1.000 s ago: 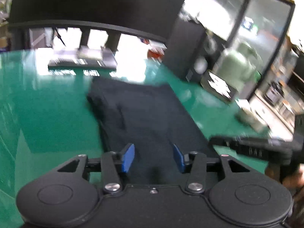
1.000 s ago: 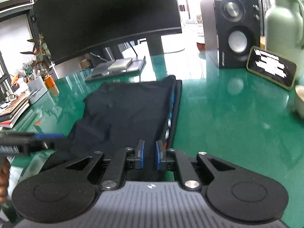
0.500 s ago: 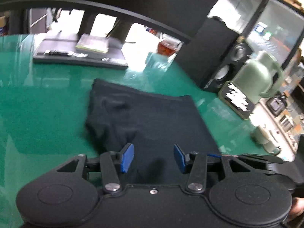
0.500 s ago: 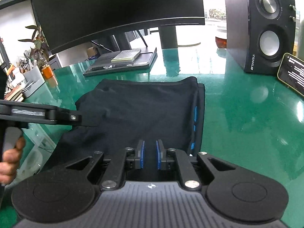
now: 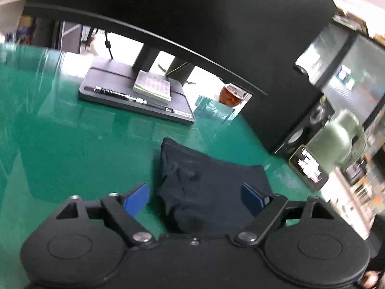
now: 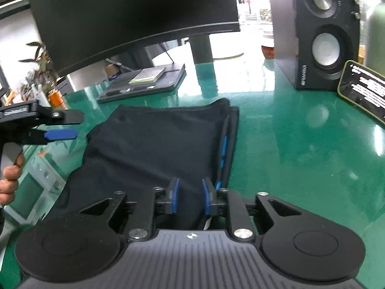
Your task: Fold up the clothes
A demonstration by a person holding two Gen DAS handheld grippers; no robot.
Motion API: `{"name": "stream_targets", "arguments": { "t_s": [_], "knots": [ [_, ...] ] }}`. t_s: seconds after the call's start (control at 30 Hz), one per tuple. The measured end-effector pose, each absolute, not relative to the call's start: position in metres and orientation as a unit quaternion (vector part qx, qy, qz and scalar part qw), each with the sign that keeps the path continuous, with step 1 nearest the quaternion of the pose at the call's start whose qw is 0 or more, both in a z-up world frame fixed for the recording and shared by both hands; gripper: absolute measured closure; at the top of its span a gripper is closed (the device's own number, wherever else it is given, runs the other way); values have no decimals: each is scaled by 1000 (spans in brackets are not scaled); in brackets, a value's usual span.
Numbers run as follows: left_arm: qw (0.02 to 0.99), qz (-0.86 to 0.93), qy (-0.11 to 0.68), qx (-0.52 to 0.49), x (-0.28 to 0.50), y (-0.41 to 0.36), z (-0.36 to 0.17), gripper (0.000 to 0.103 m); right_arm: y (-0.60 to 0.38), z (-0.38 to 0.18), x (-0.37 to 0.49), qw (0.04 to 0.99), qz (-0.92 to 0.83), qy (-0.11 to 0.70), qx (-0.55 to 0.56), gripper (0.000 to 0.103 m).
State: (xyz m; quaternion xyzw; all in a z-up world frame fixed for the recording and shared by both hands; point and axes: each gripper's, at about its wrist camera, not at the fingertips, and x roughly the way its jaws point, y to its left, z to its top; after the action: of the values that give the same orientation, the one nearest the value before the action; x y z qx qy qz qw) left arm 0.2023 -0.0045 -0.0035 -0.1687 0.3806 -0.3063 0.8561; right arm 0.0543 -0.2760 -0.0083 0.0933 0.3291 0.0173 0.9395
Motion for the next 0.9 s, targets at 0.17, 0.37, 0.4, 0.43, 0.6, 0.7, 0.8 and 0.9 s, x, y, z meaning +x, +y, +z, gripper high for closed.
{"name": "stream_targets", "arguments": {
  "t_s": [0.17,0.37,0.4,0.43,0.6,0.7,0.8,0.9],
  "knots": [
    [845,-337,385,-155,198,-24,-5,20,-274,-9,62,941,21,323,98,80],
    [834,-356,399,-133,195,-47,-16,20,-273,-14,70,941,30,323,100,80],
    [835,-355,400,-130,194,-48,-18,20,-274,-14,70,941,31,322,102,80],
    [835,-355,401,-129,194,-48,-20,20,-274,-14,70,940,32,322,103,80],
    [834,-356,399,-132,197,-47,-22,20,-277,-15,69,940,32,321,108,80],
    [835,-356,398,-129,198,-47,-22,20,-276,-15,68,941,31,320,106,80],
    [837,-357,397,-124,197,-48,-22,20,-278,-15,67,941,30,320,108,80],
    [837,-357,396,-122,196,-48,-22,19,-278,-15,66,941,19,322,105,80]
  ]
}}
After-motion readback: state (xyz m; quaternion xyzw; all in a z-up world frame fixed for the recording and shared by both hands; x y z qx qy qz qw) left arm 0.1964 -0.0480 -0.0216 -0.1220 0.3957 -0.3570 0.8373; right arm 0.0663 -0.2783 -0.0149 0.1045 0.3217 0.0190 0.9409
